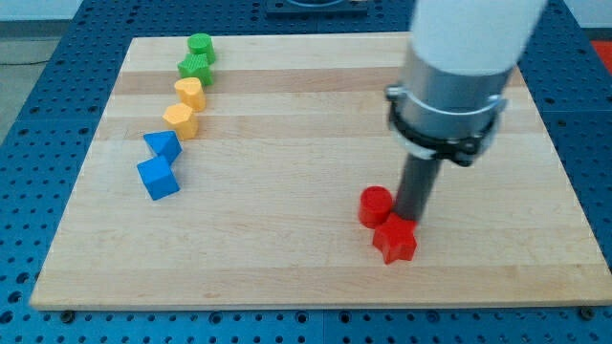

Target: Move the red circle bottom to the blue cube

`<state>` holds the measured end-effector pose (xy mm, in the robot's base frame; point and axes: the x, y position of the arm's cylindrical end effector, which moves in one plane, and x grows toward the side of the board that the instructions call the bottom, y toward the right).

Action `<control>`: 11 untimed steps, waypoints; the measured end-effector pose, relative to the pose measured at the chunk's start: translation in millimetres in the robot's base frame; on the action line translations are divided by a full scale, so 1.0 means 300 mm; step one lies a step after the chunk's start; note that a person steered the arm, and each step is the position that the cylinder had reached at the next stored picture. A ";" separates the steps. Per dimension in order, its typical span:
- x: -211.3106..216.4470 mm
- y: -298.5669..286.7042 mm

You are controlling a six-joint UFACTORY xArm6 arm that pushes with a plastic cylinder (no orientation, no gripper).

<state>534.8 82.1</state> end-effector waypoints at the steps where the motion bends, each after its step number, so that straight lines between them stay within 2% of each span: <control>1: 0.000 -0.121; 3: -0.086 -0.089; 6: -0.084 -0.457; 9: -0.014 -0.501; 11: -0.006 -0.650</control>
<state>533.1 -112.8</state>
